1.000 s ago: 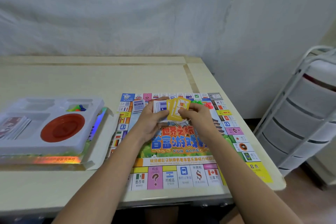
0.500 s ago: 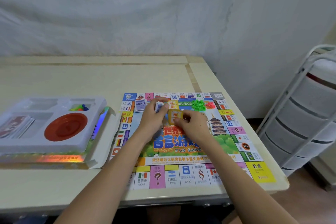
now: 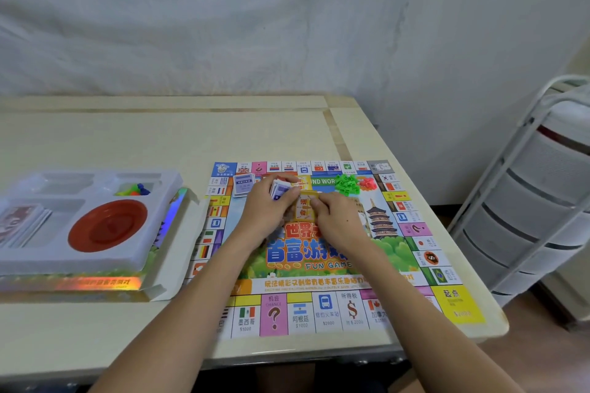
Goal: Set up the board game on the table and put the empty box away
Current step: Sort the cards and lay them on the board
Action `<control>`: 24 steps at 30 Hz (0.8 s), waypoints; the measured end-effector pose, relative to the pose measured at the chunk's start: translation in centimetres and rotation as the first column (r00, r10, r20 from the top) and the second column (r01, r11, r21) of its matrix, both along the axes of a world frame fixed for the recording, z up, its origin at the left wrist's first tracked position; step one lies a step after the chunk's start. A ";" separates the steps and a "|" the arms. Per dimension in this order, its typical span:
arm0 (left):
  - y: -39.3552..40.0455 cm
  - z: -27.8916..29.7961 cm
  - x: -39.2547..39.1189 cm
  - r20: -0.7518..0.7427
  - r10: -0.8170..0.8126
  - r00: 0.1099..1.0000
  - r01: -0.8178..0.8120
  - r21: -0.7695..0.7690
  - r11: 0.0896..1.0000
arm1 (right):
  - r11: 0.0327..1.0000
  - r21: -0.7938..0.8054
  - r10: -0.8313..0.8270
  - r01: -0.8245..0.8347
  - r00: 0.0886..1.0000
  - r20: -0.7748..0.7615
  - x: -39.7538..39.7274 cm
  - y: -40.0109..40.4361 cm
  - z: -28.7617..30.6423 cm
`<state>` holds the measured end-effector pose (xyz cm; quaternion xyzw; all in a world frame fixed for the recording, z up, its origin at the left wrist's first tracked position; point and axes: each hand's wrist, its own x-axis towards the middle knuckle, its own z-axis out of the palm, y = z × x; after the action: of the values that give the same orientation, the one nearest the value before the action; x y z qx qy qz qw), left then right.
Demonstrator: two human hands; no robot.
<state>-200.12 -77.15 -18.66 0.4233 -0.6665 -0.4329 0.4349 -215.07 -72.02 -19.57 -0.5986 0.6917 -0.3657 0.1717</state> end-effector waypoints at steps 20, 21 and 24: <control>-10.7 0.7 -4.0 0.646 0.134 0.752 -0.031 -0.168 0.985 | 0.955 0.292 0.014 0.052 0.975 -0.220 -2.0 -11.6 1.9; -10.7 0.5 -4.2 0.660 0.141 0.738 -0.026 -0.181 0.983 | 0.951 0.303 0.023 0.054 0.969 -0.245 -1.9 -11.7 1.6; -11.1 0.2 -4.3 0.683 0.163 0.712 -0.013 -0.219 0.976 | 0.962 0.270 0.026 0.042 0.970 -0.242 -2.0 -11.6 0.9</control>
<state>-204.43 -88.20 -18.47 0.5411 -0.7995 -0.1518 0.2120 -217.05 -83.57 -18.70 -0.6066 0.7537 -0.1914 0.1652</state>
